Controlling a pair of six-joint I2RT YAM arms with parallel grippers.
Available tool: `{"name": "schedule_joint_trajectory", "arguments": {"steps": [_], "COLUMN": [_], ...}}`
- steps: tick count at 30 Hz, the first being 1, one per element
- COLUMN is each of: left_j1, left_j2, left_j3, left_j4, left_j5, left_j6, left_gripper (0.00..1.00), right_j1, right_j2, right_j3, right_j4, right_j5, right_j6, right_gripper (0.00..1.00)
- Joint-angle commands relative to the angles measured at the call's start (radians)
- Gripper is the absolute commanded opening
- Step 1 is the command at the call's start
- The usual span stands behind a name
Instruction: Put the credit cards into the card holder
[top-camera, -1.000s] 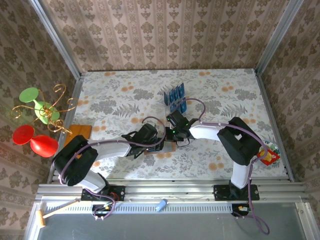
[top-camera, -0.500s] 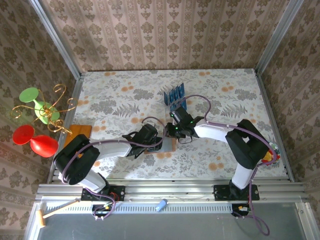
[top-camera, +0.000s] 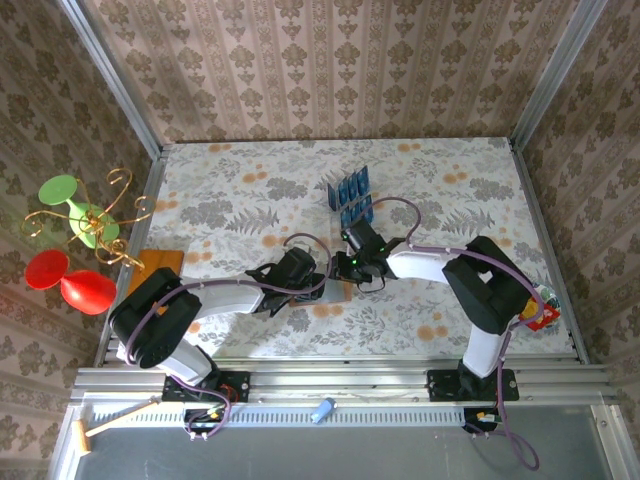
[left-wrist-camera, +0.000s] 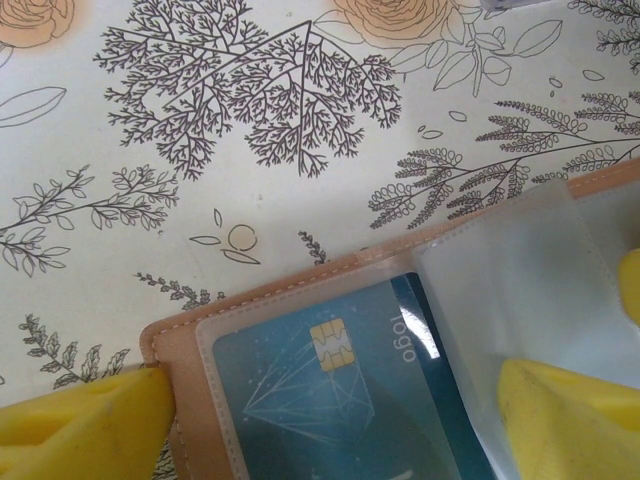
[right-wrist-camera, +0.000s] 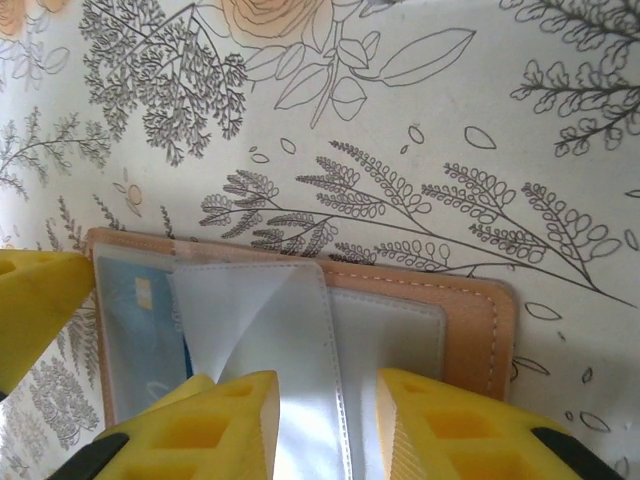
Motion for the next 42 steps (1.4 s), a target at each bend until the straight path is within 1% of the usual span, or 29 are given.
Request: {"name": "schedule_joint_trajectory", "arguments": {"steps": [1,11,22,25,27,31,37,42], "left_j1": [0.006,0.004,0.005,0.006,0.007,0.012,0.047,0.123], "left_j2": [0.042,0.041,0.036,0.033,0.021,-0.050,-0.205,-0.313], "left_j3": [-0.045,-0.045,-0.043,-0.042,-0.040,-0.040,-0.040,-0.044], "left_j4": [-0.055,-0.049,-0.045,-0.048,-0.052,-0.072,-0.123,-0.165], "left_j5": [0.034,0.034,0.035,0.033,0.033,0.022,-0.003,0.013], "left_j6": [-0.001,-0.002,0.001,0.003,0.007,0.015,0.022,0.006], "left_gripper": [0.86,0.86,0.86,0.88,0.92,1.00,1.00,1.00], "right_j1": [-0.004,-0.004,-0.004,-0.006,-0.009,-0.009,-0.007,0.015], "right_j2": [0.024,0.032,0.026,0.031,0.035,0.033,0.011,-0.006], "right_j3": [-0.019,-0.027,-0.034,-0.043,-0.047,-0.050,-0.051,-0.032], "right_j4": [0.024,0.080,0.125,0.149,0.164,0.167,0.170,0.153], "right_j5": [-0.038,-0.102,-0.143,-0.157,-0.163,-0.168,-0.184,-0.192], "right_j6": [0.019,0.050,0.080,0.098,0.109,0.113,0.122,0.127], "right_gripper": [0.35,0.35,0.32,0.30,0.30,0.30,0.32,0.34]}}
